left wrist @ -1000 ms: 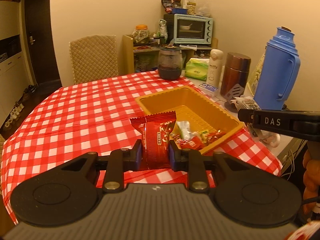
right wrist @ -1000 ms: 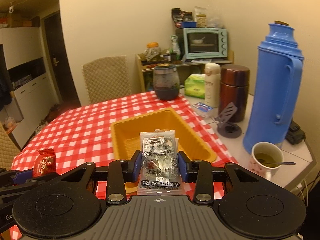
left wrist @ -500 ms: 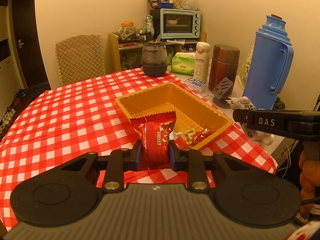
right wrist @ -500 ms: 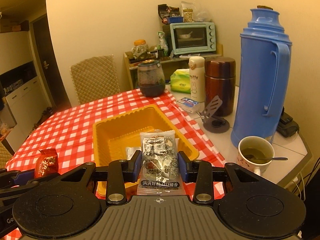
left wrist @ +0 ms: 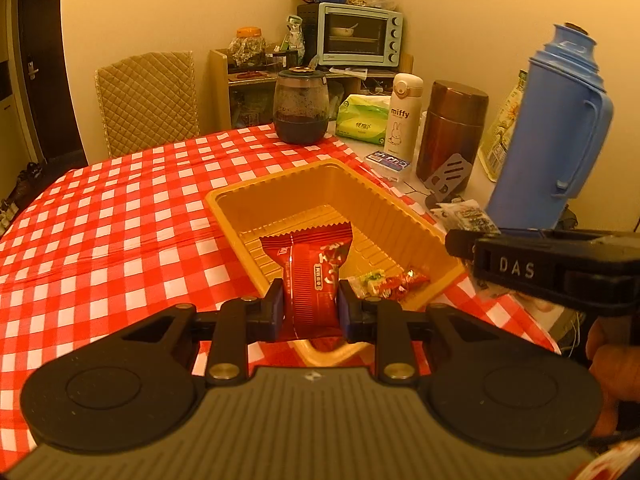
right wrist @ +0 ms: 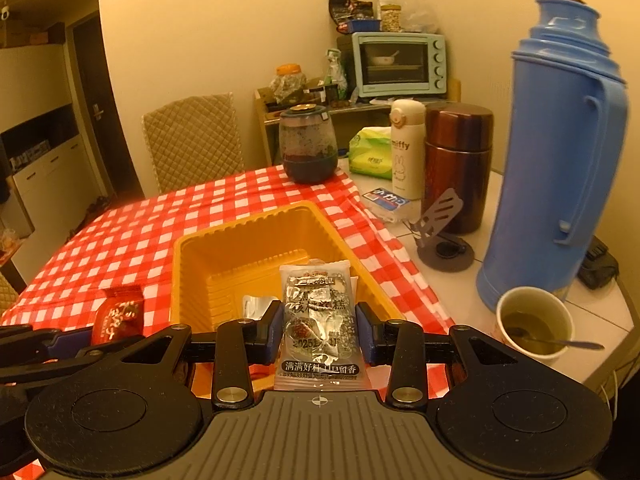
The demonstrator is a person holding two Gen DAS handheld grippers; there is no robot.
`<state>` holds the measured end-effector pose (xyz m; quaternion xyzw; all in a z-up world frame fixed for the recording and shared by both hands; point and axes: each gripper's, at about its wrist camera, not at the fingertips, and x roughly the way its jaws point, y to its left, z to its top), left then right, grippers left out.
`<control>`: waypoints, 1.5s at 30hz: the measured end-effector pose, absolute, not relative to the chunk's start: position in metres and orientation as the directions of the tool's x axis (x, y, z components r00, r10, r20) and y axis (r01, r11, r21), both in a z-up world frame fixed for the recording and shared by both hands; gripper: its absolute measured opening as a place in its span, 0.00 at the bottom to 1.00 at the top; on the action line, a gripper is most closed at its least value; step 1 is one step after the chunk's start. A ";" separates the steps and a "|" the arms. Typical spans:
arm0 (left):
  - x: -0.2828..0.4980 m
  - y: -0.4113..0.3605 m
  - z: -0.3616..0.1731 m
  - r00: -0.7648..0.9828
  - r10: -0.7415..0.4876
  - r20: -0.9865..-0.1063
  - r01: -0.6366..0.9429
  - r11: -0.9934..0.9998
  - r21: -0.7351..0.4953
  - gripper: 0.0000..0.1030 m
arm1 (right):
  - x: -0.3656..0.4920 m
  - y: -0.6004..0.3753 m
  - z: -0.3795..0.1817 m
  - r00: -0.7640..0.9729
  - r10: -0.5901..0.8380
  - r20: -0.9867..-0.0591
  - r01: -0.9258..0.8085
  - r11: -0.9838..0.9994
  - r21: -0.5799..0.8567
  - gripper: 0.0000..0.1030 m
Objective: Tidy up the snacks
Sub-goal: 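Carry both packets over the orange tray and lower them inside, then open both grippers to release the packets into the tray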
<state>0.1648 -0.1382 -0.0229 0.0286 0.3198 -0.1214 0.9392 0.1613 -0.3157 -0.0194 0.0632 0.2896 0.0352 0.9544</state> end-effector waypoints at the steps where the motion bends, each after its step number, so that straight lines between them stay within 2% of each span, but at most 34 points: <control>1: 0.170 -0.138 -0.024 0.765 -0.210 -0.609 0.245 0.969 -0.027 0.23 | 0.165 -0.315 -0.021 0.827 0.107 -0.551 -0.036 0.990 0.138 0.37; 19: 0.252 -0.136 -0.045 0.705 -0.243 -0.667 0.200 0.970 -0.141 0.23 | 0.237 -0.304 -0.037 0.789 0.152 -0.596 -0.115 0.988 0.101 0.37; 45: 0.294 -0.138 -0.058 0.677 -0.269 -0.686 0.219 0.962 -0.161 0.24 | 0.278 -0.303 -0.045 0.759 0.158 -0.632 -0.102 0.987 0.124 0.37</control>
